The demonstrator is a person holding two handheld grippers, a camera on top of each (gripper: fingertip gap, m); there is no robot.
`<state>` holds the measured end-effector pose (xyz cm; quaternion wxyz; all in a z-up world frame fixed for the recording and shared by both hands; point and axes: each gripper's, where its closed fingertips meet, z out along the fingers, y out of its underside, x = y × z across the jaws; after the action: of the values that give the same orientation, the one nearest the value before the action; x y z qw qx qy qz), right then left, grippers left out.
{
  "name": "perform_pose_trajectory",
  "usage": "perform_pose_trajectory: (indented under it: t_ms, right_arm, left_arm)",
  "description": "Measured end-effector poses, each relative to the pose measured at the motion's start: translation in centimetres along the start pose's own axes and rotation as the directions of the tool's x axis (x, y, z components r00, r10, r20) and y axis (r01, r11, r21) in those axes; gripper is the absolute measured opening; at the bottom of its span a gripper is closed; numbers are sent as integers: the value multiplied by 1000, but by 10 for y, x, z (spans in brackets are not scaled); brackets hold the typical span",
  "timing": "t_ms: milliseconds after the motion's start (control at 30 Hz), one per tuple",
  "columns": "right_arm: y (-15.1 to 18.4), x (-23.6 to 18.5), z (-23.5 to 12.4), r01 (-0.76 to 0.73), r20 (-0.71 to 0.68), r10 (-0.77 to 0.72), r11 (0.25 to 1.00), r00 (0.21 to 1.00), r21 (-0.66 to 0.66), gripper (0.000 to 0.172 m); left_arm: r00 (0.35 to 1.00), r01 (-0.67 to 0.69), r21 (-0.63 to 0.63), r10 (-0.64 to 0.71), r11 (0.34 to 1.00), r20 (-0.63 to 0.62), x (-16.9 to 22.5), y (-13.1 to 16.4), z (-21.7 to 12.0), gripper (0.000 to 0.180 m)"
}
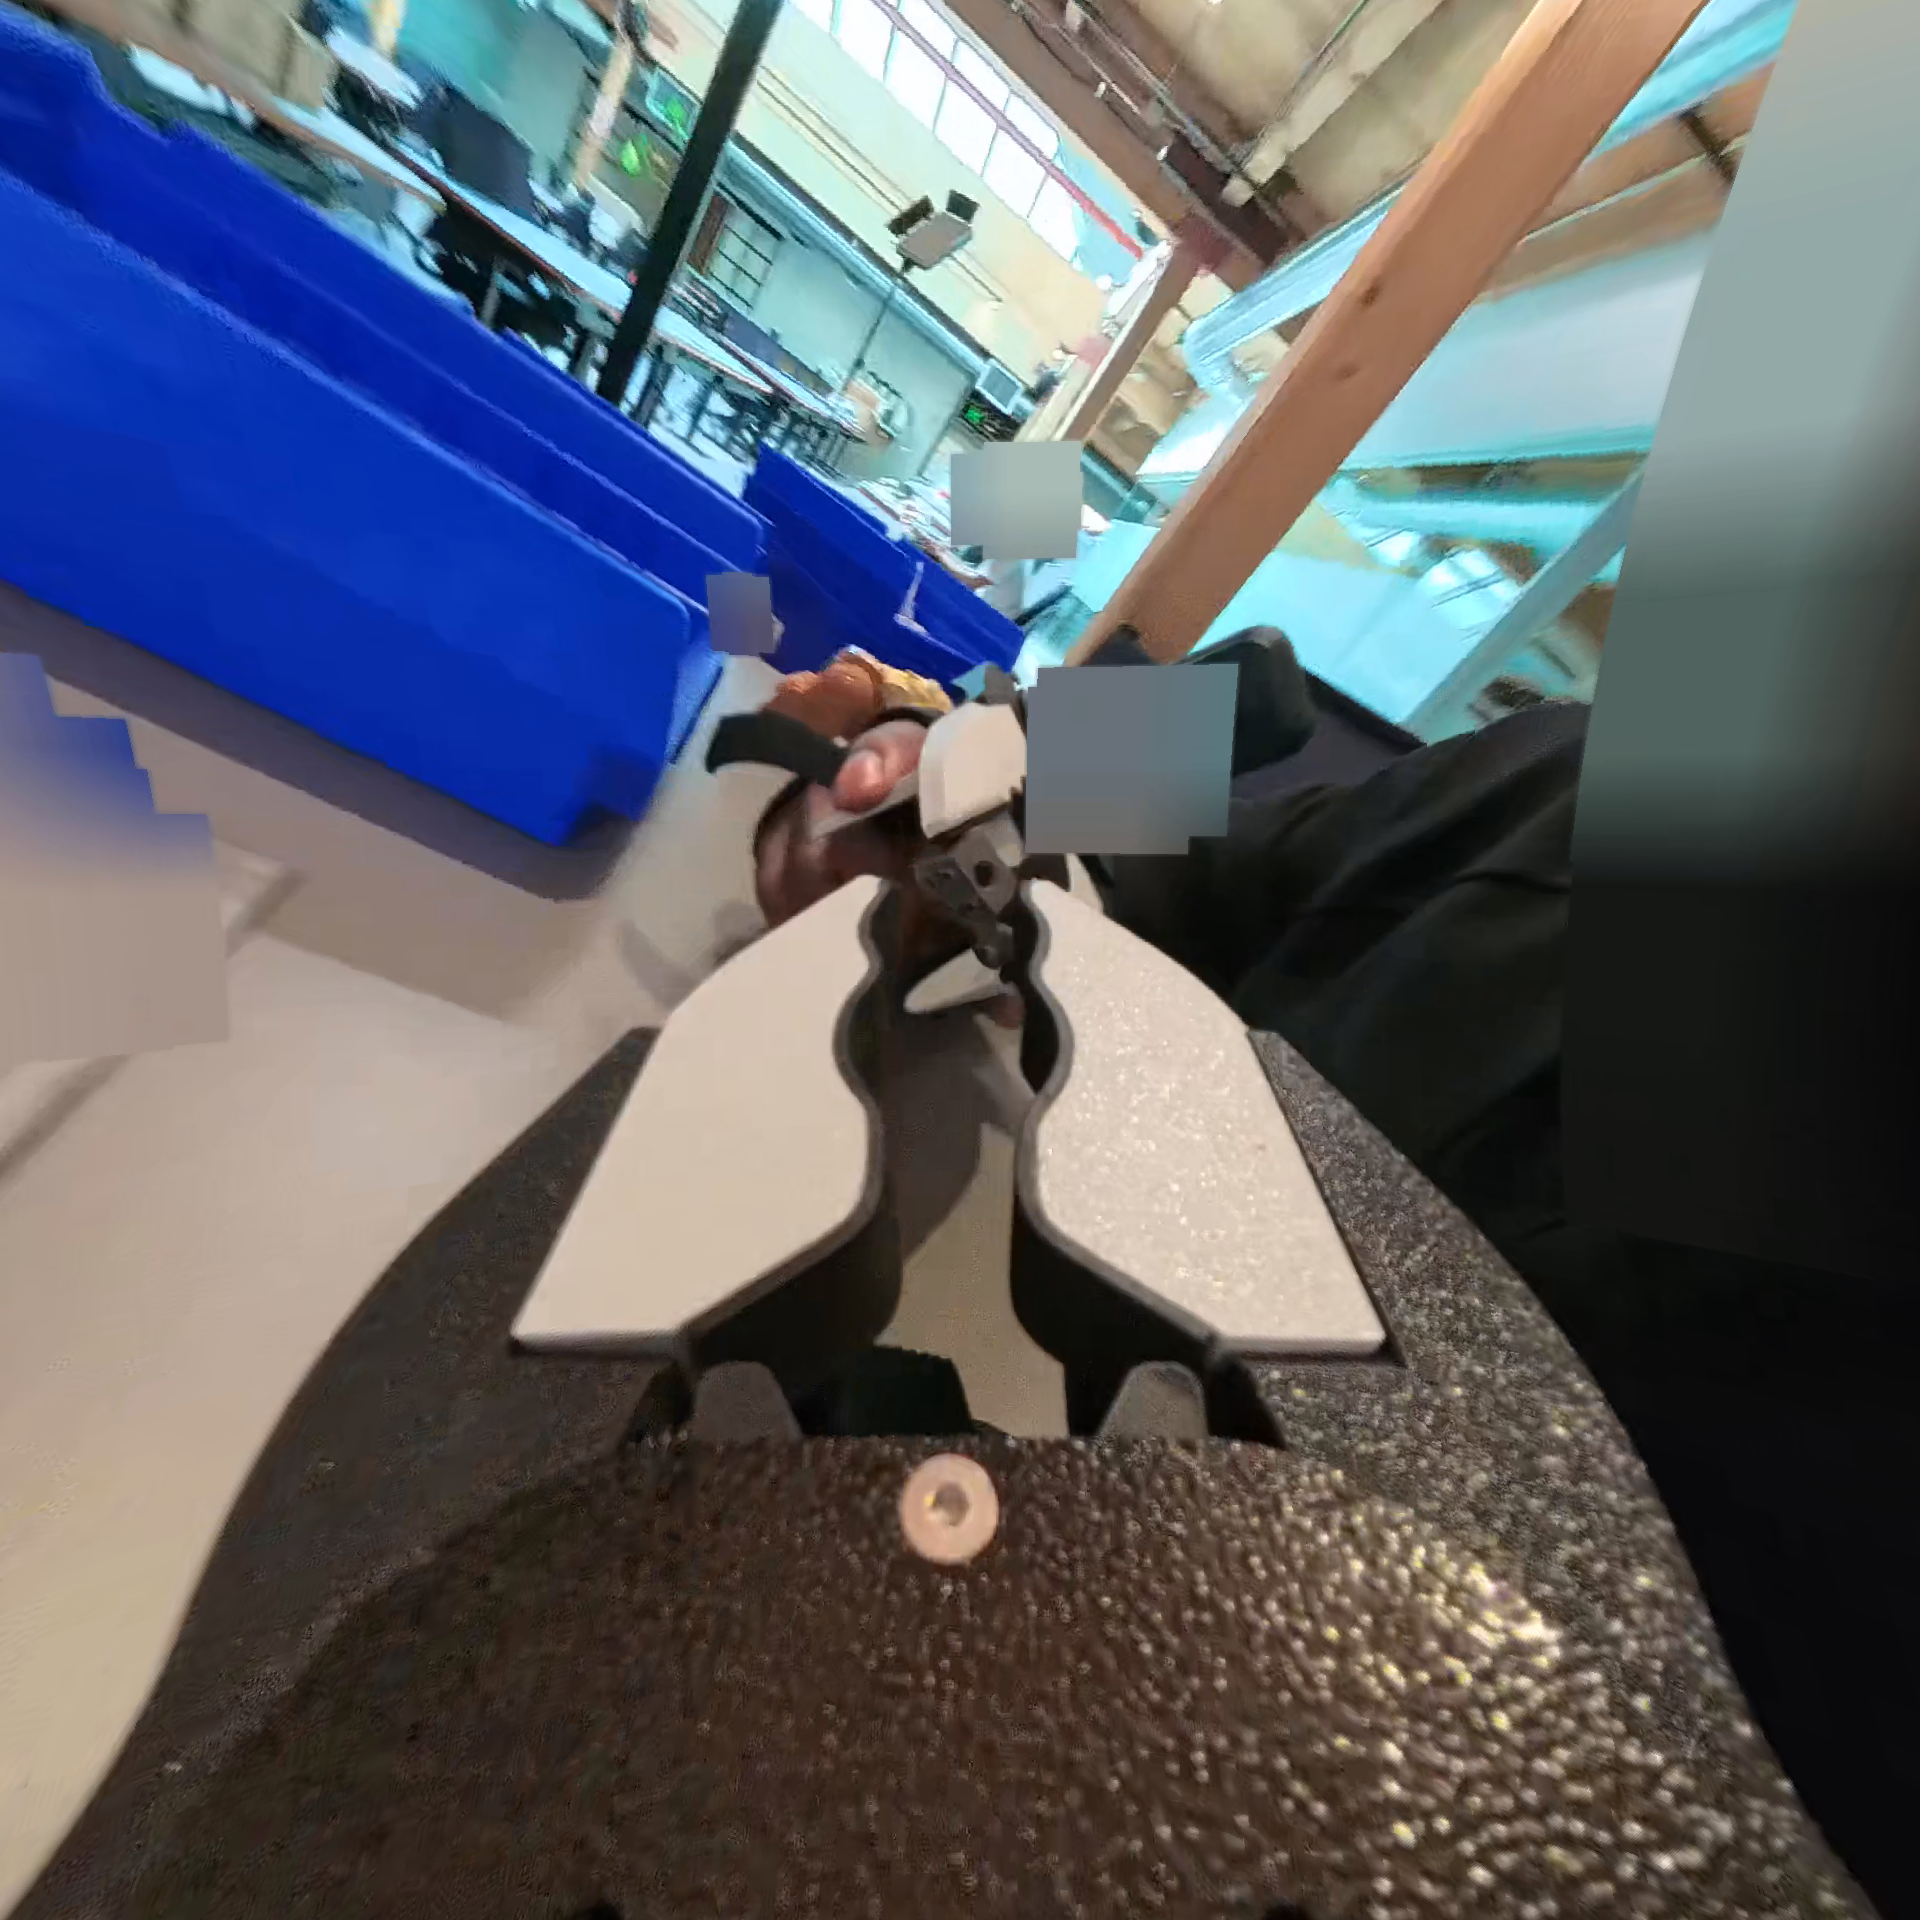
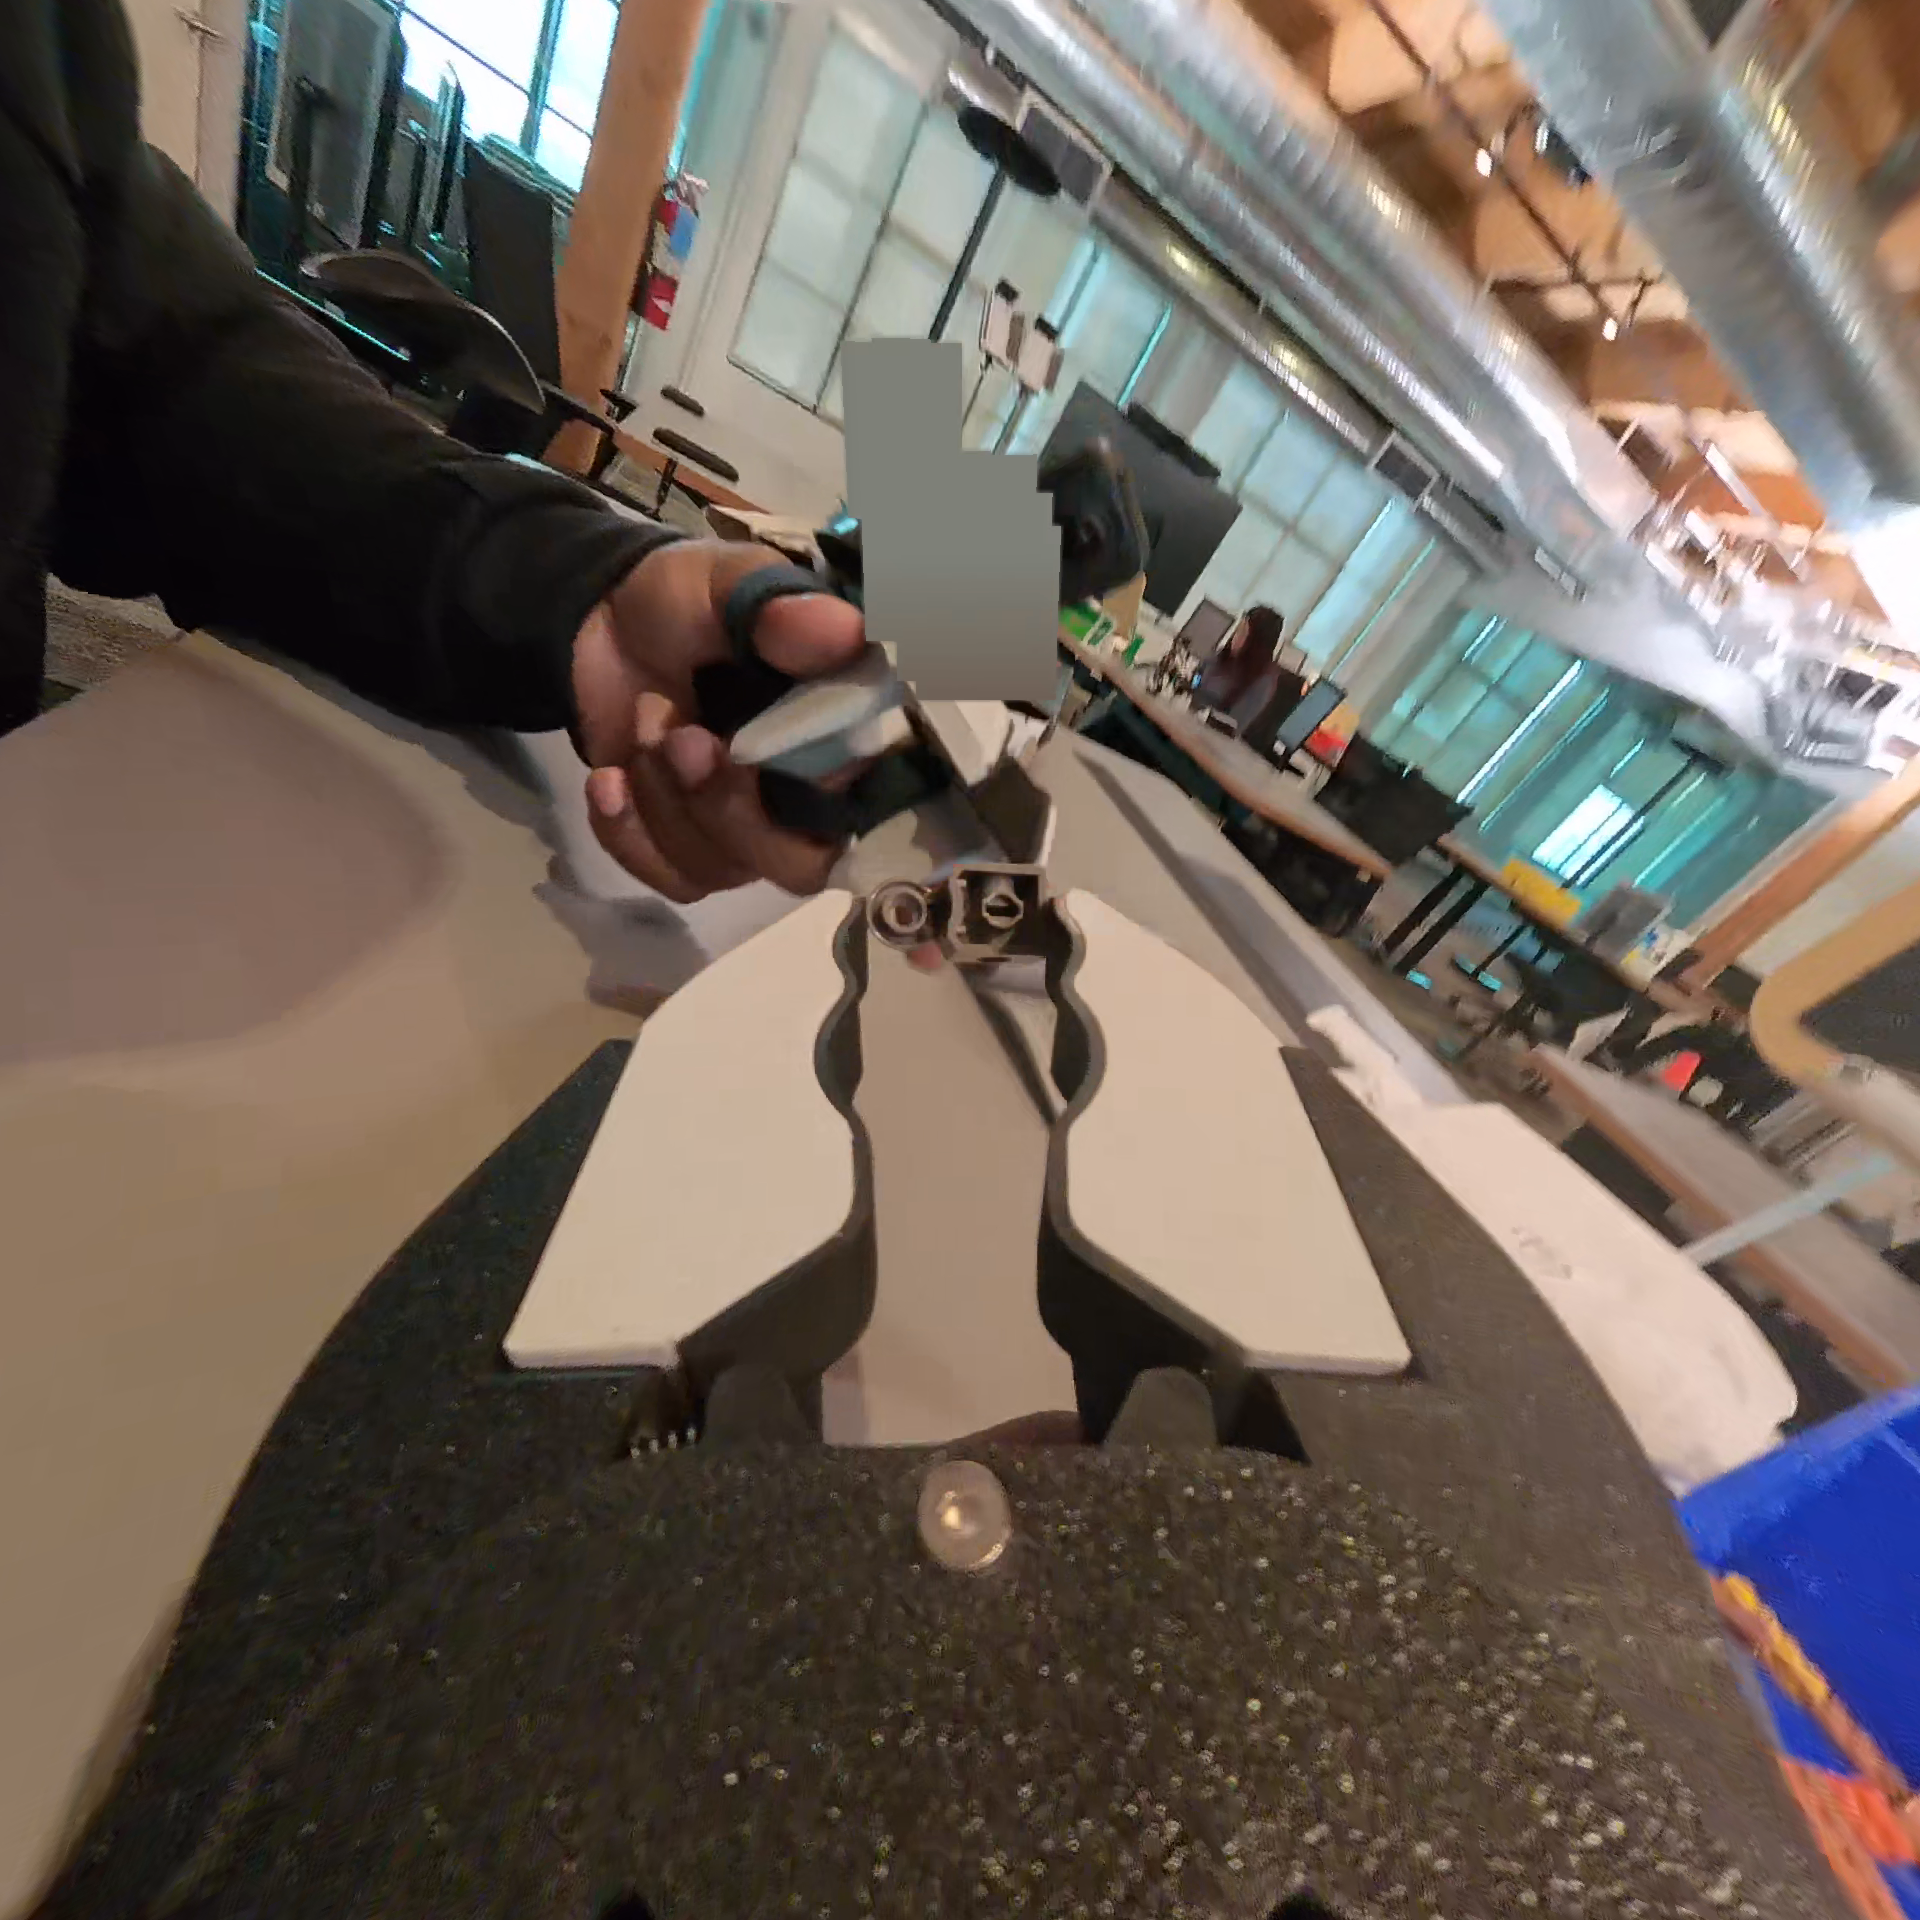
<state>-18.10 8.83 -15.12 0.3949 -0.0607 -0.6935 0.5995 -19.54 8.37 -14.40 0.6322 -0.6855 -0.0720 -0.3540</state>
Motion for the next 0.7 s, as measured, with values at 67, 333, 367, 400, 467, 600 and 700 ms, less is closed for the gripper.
perform_pose_trajectory:
  t_ms: [67, 333, 367, 400, 467, 600, 700]
  right_arm:
    - [-7, -4, 6, 39, 5, -39, 999, 999, 26, 32]
    - [-25, -20, 20, 174, 1, -174, 982, 985, 80, 32]
    - [-26, -21, 20, 181, 4, -182, 980, 983, 85, 32]
    - [-27, -22, 20, 185, 6, -186, 979, 982, 90, 32]
    - [-28, -23, 21, 191, 6, -192, 977, 981, 95, 33]
    - [-27, -20, 19, 193, -1, -194, 977, 981, 95, 33]
    - [-21, -17, 19, 194, -13, -194, 978, 981, 73, 33]
  left_arm:
    - [996, 83, 1, -83, 997, -41, 3, 3, 2, 23]
    - [917, 309, -51, -311, 950, -249, 26, 12, 5, 26]
    - [911, 313, -60, -318, 948, -262, 28, 13, 5, 27]
    - [905, 318, -67, -324, 946, -276, 31, 14, 6, 27]
    - [894, 319, -87, -330, 944, -302, 36, 16, 7, 27]
    - [897, 289, -110, -309, 951, -315, 40, 22, 9, 18]
    - [935, 224, -83, -238, 971, -264, 34, 23, 11, 18]
